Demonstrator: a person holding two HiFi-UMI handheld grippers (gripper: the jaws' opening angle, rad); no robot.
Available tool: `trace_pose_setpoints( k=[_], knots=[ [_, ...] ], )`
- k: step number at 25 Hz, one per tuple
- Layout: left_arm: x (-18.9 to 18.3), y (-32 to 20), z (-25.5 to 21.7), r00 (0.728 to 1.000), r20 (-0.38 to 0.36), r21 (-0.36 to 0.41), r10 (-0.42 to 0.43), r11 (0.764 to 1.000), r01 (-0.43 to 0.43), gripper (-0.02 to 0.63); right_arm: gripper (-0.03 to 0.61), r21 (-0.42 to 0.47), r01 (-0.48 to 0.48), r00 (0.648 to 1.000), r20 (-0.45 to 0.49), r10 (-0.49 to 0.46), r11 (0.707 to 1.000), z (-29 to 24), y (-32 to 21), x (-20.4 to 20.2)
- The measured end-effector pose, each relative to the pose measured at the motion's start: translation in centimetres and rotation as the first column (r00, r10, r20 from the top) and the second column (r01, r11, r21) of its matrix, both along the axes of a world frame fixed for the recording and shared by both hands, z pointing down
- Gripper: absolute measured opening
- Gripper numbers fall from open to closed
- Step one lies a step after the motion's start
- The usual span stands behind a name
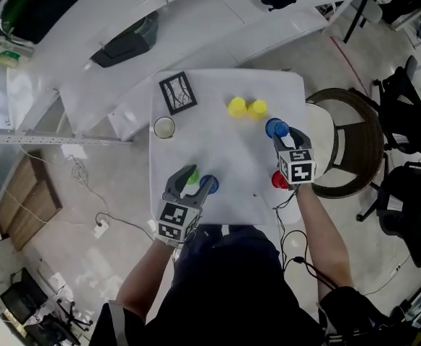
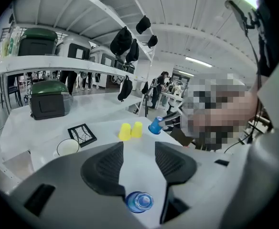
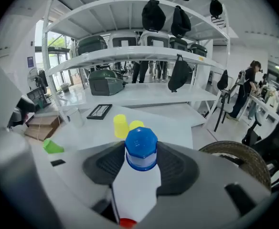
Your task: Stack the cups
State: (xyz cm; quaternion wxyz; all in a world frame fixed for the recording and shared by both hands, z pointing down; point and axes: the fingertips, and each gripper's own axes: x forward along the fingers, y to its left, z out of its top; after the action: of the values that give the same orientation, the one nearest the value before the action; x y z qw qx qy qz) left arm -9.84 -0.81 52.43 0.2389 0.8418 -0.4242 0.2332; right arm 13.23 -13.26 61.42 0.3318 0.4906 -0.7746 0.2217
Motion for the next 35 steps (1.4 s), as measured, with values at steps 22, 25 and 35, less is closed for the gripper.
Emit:
trace_pose_setpoints(
  k=[22, 25, 35],
  knots=[
    [0.2, 0.9, 1.2, 1.0, 0.002, -0.052, -0.025, 0.998, 0.025, 0.204, 0.207, -0.07, -0.045, 0.997, -0.061, 0.041, 0.997, 8.0, -6.5, 2.2],
    [0.2, 0.9, 1.2, 1.0, -0.001, -0.052, -0.026, 0.998, 0.026, 0.204, 0.209, -0.076, -0.055, 0.998, -0.044, 0.051, 0.996, 8.2, -6.9, 2.1],
    [0.3, 1.0, 1.2, 1.0, -0.003, -0.057, -0.028, 0.998, 0.028, 0.204, 0.21, -0.078, -0.068, 0.997, -0.035, 0.065, 0.995, 8.2, -7.8, 1.8]
  ],
)
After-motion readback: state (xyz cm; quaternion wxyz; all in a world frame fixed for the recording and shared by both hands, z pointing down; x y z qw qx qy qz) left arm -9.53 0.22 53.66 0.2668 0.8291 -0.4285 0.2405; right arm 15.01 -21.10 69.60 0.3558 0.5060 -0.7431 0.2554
